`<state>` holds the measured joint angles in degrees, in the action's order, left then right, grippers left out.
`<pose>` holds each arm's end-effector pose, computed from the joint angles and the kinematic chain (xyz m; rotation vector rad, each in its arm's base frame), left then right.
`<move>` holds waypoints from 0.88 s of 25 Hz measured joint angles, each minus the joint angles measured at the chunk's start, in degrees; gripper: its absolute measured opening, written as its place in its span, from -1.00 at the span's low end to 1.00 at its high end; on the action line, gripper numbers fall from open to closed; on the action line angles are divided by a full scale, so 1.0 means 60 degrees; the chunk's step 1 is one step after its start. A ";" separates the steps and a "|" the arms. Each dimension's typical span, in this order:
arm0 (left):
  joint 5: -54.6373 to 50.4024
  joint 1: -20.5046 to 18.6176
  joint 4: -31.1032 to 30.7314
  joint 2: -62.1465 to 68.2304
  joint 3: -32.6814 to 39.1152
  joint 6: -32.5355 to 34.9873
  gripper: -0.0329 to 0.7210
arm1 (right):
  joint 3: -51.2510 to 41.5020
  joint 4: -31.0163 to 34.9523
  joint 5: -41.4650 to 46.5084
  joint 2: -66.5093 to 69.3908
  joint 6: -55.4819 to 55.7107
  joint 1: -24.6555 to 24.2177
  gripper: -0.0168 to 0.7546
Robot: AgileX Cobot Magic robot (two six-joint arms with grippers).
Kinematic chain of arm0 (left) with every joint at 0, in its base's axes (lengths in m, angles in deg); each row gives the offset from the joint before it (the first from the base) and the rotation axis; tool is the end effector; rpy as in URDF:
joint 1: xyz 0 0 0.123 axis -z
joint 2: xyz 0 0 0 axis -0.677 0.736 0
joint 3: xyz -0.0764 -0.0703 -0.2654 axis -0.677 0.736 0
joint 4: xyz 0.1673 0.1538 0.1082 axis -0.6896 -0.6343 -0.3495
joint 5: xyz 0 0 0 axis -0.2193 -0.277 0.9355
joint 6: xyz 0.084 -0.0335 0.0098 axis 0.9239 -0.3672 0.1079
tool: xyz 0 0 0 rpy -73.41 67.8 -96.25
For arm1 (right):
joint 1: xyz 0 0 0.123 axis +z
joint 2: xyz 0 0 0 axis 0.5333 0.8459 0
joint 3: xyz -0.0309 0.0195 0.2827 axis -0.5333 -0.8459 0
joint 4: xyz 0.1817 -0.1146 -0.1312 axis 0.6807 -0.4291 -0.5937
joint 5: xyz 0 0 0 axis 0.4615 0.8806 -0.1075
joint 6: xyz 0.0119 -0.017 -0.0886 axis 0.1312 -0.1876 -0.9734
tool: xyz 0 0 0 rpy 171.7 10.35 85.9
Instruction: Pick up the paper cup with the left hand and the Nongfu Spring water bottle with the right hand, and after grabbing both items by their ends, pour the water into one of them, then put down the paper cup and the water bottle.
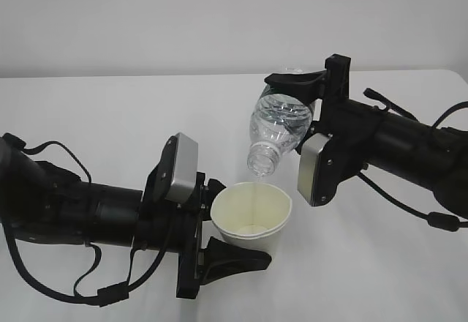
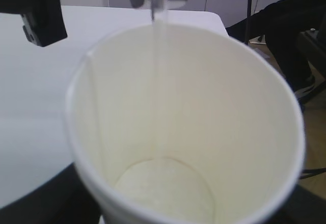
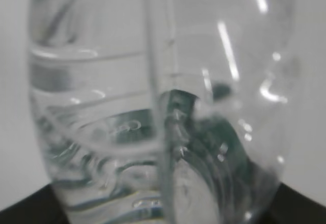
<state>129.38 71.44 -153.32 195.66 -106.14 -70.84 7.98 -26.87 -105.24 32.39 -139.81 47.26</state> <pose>0.2489 -0.2238 0.1008 1.3548 1.4420 -1.0839 0.3167 0.1329 0.1704 -1.5076 0.6226 -0.5936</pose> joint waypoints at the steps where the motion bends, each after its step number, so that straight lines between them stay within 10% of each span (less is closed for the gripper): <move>1: 0.0000 0.0000 0.0000 0.0000 0.0000 0.0000 0.42 | 0.0000 0.0000 0.0000 0.0000 0.0000 0.0000 0.20; 22: 0.0000 0.0000 0.0007 0.0000 0.0000 0.0000 0.42 | 0.0000 0.0000 -0.0017 0.0000 -0.0106 0.0000 0.20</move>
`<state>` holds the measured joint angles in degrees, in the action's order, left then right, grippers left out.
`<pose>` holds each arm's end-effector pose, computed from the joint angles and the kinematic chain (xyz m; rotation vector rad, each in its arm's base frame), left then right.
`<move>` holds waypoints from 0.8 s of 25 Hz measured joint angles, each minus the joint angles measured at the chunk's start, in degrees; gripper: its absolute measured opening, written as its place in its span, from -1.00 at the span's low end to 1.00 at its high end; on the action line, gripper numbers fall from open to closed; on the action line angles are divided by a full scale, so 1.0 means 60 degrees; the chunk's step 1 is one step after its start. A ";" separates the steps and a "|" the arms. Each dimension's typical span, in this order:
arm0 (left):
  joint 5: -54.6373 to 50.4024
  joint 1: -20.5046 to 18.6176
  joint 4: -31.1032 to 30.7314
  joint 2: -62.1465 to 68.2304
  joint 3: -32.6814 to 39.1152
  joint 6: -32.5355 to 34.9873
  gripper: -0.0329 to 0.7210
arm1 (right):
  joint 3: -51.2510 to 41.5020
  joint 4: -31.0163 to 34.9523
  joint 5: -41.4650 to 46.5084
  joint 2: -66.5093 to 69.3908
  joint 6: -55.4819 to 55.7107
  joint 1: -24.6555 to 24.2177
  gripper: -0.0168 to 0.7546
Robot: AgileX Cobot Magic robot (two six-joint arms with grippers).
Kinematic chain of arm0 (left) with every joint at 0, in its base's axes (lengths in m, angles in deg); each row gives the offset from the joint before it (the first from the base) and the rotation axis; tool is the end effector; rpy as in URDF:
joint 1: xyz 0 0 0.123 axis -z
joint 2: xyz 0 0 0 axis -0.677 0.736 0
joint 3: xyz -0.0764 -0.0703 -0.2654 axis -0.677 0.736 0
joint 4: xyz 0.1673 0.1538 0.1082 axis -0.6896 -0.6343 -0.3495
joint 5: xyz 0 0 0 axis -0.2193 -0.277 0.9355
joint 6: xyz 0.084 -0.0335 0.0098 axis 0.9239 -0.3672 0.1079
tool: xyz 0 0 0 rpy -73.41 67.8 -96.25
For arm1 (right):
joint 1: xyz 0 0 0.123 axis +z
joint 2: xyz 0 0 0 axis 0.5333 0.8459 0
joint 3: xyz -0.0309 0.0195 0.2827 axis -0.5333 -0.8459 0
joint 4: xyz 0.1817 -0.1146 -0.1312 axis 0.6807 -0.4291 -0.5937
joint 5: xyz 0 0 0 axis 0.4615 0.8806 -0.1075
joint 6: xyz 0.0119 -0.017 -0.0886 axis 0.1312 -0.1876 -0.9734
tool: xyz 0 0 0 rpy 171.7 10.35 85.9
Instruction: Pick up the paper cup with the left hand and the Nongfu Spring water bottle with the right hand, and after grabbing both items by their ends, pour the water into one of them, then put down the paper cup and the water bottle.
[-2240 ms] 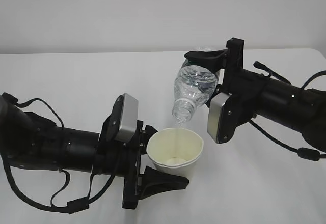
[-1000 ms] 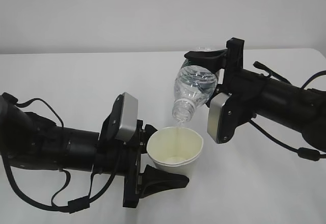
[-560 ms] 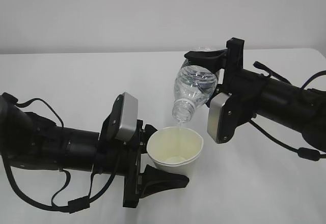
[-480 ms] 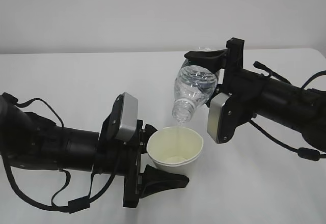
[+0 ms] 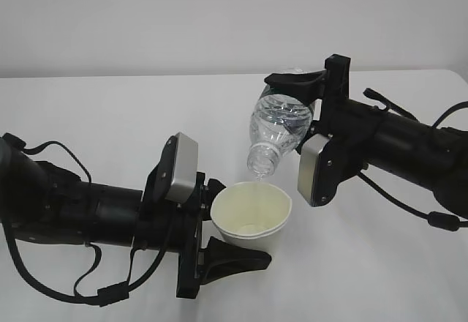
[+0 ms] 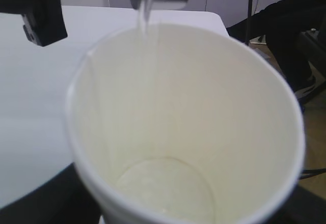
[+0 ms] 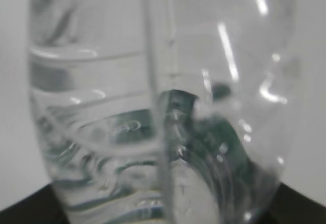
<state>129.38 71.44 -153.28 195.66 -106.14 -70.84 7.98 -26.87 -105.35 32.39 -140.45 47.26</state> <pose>0.2490 -0.2238 0.1008 1.3540 1.4423 -1.0837 0.3166 0.1329 0.1706 -1.5103 0.6135 -0.6022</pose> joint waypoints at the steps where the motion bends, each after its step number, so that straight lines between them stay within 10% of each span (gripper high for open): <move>1: 0.0000 0.0000 0.0000 0.0000 0.0000 0.0000 0.42 | 0.0000 0.0000 0.0000 0.0000 -0.0009 0.0000 0.20; 20: 0.0000 0.0000 0.0015 0.0000 0.0000 0.0000 0.41 | 0.0000 0.0000 0.0000 0.0000 -0.0107 0.0000 0.20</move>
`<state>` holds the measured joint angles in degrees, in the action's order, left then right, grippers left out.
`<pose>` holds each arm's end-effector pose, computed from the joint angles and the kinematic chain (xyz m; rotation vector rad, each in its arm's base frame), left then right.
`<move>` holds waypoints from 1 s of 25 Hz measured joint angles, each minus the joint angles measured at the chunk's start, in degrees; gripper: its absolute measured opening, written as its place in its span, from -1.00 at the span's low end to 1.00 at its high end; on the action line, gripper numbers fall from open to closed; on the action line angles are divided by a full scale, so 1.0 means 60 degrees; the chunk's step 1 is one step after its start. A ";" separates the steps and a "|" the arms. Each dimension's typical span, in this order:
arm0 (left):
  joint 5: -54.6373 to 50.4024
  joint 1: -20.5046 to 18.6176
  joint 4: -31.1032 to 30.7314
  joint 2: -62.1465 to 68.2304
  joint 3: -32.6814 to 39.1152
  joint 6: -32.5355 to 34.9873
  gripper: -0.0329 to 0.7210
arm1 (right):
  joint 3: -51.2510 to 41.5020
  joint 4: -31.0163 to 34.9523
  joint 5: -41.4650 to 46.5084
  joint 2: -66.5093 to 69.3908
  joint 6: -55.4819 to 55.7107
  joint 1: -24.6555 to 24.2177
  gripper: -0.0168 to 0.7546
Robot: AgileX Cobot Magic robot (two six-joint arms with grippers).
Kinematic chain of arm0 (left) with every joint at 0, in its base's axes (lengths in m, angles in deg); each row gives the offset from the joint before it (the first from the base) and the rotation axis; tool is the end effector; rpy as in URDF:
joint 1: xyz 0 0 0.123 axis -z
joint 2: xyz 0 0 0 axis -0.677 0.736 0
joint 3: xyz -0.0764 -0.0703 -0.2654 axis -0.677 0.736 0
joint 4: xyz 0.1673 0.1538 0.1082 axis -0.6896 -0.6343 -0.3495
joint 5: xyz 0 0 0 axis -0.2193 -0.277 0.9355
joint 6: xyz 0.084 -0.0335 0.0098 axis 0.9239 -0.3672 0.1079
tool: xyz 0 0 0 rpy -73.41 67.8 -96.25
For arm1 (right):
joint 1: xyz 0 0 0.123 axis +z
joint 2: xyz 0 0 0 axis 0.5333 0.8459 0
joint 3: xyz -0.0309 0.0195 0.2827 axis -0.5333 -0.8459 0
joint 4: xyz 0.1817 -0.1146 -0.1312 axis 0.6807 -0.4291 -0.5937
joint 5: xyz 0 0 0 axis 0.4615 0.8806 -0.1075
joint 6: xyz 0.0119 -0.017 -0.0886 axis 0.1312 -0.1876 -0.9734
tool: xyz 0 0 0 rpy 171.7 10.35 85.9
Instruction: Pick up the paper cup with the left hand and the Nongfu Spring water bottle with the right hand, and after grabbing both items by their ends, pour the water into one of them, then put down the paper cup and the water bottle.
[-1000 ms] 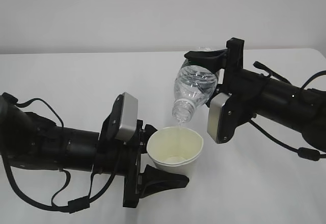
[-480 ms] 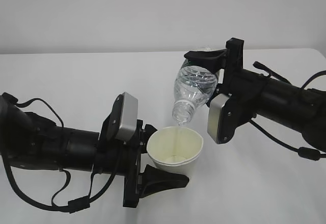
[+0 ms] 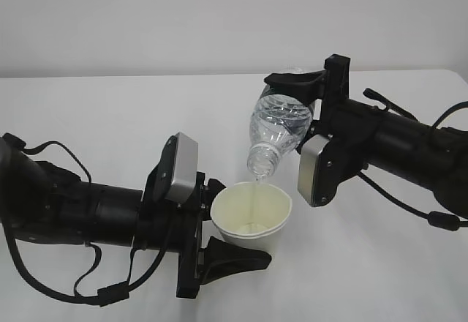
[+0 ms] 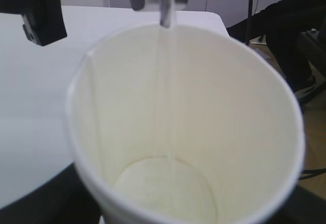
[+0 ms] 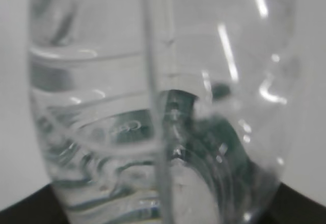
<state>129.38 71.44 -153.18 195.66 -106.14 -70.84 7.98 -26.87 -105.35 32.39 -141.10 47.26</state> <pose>0.2491 -0.2238 0.1009 1.3522 1.4430 -1.0833 0.3166 0.1329 0.1706 -1.5147 0.6052 -0.6109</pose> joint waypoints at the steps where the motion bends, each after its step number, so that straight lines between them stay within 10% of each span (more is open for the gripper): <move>1: 0.0000 0.0000 0.0000 0.0000 0.0000 0.0000 0.41 | 0.0000 0.0000 0.0000 0.0000 0.0000 0.0000 0.20; 25: 0.0000 0.0000 0.0022 0.0000 0.0000 0.0004 0.40 | 0.0000 0.0000 -0.0018 0.0000 -0.0036 0.0000 0.20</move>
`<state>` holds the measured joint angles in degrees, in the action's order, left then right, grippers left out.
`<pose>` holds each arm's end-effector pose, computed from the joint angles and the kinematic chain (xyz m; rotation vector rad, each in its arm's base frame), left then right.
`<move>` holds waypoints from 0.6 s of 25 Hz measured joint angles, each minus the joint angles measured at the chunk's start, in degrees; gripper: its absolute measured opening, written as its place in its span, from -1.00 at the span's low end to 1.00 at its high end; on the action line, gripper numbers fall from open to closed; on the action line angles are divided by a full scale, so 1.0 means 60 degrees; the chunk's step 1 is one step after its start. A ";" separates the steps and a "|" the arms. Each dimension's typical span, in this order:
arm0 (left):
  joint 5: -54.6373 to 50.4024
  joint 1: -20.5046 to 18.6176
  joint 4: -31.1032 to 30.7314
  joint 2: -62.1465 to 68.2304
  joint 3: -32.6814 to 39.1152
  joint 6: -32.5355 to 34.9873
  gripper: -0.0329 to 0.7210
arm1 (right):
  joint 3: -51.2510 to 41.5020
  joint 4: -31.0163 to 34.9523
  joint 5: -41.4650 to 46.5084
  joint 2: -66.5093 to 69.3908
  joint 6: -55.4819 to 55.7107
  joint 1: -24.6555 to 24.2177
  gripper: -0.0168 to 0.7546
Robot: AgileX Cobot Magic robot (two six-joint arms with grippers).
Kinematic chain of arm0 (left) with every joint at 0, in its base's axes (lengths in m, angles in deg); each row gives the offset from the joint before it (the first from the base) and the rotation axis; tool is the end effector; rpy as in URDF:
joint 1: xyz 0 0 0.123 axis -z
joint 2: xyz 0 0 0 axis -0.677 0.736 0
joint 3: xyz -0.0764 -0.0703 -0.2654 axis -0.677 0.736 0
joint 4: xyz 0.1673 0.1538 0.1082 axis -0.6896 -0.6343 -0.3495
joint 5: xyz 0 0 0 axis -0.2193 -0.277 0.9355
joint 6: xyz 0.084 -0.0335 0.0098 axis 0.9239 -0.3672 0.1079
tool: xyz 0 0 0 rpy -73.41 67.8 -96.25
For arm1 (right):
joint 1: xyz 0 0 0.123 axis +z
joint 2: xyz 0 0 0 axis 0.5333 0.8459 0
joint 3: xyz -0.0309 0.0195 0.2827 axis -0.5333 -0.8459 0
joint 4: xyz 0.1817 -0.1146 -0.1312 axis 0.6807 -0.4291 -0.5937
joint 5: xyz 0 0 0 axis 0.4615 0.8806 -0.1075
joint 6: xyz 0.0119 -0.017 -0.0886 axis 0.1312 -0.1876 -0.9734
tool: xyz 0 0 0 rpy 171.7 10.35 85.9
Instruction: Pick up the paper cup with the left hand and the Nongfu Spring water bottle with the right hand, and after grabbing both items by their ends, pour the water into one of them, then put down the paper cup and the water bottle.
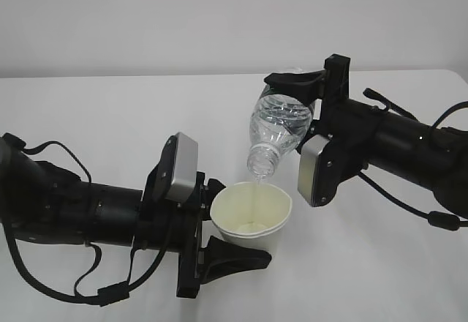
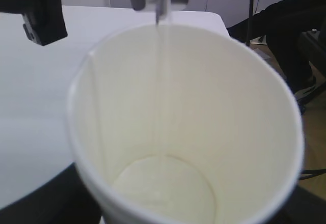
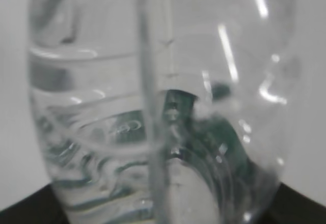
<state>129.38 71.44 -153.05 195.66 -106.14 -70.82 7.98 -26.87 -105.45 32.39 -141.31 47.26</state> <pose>0.2493 -0.2238 0.1009 1.3499 1.4436 -1.0824 0.3166 0.1330 0.1707 -1.5147 0.6016 -0.6137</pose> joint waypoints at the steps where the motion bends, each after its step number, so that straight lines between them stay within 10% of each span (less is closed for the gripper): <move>1: 0.0000 0.0000 0.0000 0.0000 0.0000 0.0000 0.40 | 0.0000 0.0000 0.0000 0.0000 0.0000 0.0000 0.20; 15: 0.0000 0.0000 0.0073 0.0000 0.0000 0.0000 0.40 | 0.0000 0.0000 0.0000 0.0000 -0.0096 0.0000 0.20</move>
<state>129.38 71.44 -152.61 195.66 -106.14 -70.82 7.98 -26.87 -105.45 32.39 -141.89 47.26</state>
